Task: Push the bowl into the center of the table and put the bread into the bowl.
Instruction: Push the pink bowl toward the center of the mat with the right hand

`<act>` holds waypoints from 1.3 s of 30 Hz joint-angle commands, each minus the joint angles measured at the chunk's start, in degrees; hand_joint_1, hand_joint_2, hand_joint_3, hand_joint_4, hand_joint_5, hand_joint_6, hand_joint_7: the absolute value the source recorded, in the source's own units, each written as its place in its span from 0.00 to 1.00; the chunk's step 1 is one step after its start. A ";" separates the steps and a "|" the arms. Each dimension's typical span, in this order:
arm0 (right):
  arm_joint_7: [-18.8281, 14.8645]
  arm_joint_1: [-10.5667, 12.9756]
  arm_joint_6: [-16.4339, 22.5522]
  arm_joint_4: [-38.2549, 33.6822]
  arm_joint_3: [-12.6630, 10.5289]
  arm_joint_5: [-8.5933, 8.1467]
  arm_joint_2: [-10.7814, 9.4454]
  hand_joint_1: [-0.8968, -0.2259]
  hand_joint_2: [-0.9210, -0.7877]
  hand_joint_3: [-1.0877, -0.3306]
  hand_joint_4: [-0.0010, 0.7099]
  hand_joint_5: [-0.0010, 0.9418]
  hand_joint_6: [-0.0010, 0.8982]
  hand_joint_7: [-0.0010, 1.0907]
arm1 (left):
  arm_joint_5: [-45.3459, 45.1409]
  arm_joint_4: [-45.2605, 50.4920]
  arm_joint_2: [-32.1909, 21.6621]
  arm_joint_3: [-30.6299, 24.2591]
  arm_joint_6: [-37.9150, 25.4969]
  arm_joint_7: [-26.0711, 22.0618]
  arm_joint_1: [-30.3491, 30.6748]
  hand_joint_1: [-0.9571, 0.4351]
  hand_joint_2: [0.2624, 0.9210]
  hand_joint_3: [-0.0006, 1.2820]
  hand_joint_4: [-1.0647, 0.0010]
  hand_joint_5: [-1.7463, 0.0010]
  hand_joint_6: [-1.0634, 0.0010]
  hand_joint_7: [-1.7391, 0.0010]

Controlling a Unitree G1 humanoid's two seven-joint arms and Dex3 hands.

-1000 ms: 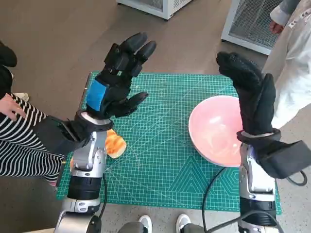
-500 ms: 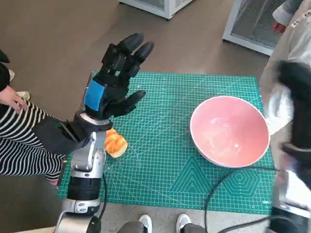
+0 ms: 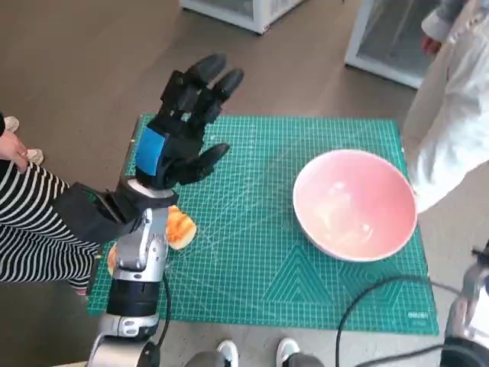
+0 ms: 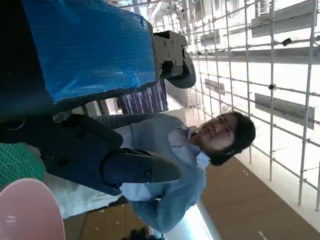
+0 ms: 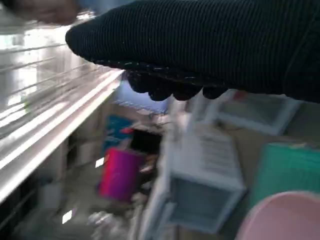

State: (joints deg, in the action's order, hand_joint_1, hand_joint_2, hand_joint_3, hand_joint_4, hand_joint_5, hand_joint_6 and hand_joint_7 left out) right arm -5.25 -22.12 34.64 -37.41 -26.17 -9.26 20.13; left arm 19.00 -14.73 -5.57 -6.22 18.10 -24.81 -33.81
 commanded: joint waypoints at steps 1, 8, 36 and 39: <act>0.07 -1.29 0.88 -9.42 0.21 -0.66 -0.27 0.43 0.00 0.41 0.13 0.01 0.02 0.40 | 0.93 -0.46 0.34 -0.38 -0.38 -0.44 -0.28 0.36 1.00 0.21 0.84 0.84 1.00 0.63; 0.48 -3.25 1.25 -16.49 2.42 0.44 -1.96 0.39 0.00 0.43 0.12 0.00 0.03 0.39 | 1.37 -0.16 0.51 -0.53 -0.88 -1.10 -0.41 0.37 1.00 0.23 0.84 0.84 1.00 0.63; -5.63 -14.16 -2.86 -26.86 6.48 -2.26 -9.16 0.39 0.00 0.40 0.10 0.00 0.07 0.34 | 4.50 5.41 -2.02 -2.49 -6.51 -3.28 3.28 0.37 1.00 0.22 0.80 0.91 1.00 0.66; -5.52 -14.99 -3.44 -27.17 7.12 -1.92 -9.41 0.39 0.00 0.40 0.10 0.00 0.07 0.34 | 4.28 6.24 -2.17 -2.66 -6.78 -2.99 3.98 0.37 1.00 0.22 0.80 0.92 1.00 0.66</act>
State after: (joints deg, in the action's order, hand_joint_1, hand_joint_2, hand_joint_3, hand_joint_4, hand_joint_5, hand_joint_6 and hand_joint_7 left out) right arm -10.50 -36.60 32.77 -63.35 -19.67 -11.41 11.28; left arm 22.99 -10.10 -7.15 -8.47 11.78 -28.18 -30.81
